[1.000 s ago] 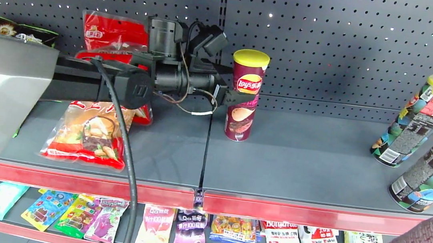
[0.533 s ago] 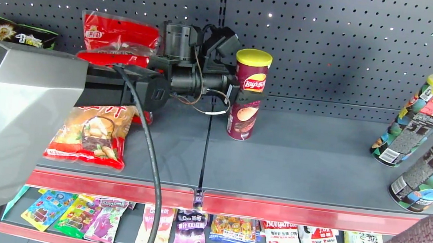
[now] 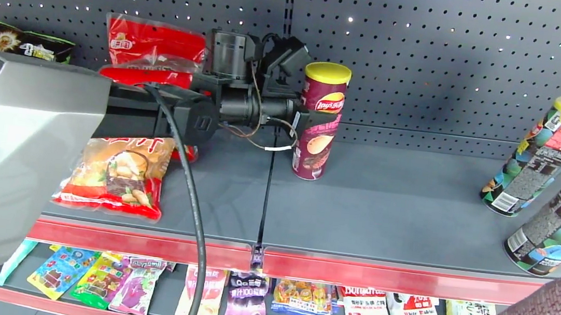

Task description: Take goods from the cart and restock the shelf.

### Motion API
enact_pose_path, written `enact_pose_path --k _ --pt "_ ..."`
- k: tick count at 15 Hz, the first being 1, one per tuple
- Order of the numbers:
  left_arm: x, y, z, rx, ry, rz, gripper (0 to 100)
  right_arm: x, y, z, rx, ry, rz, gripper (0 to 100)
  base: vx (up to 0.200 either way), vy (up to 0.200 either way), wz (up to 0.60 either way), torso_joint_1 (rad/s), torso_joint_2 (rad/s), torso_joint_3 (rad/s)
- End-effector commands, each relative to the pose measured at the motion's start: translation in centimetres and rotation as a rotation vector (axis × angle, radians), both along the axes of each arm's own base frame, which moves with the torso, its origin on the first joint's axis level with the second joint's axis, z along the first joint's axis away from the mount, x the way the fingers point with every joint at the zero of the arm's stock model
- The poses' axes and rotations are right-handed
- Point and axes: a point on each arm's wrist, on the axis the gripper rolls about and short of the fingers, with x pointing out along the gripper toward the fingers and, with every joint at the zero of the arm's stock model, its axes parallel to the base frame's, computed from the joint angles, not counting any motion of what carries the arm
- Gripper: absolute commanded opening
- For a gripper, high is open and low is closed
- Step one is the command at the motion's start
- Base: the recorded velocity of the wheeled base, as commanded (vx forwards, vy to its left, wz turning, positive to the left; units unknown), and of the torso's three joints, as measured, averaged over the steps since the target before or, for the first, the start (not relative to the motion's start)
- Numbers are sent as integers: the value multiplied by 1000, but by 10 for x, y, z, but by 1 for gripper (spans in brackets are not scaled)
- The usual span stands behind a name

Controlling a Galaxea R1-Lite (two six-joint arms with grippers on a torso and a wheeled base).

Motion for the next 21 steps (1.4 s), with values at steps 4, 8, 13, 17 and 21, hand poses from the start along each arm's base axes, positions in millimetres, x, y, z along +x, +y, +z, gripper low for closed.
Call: enact_pose_path --k 4,8,13,17,21 --pt "-58 29 20 18 49 -104 0 1 0 0 1 0 4 0 0 0 0 0 0 0" --pt "-80 41 7 66 20 -210 0 4 2 -1 -3 13 8 0 0 0 0 0 0 0" --pt "-92 37 -1 78 23 -248 0 5 2 -1 -4 17 8 0 0 0 0 0 0 0" --pt "-95 39 -8 80 50 -285 0 5 2 -1 -6 17 8 0 0 0 0 0 0 0" --pt "-95 41 -15 84 80 -293 0 4 2 -1 -6 15 5 0 0 0 0 0 0 0"
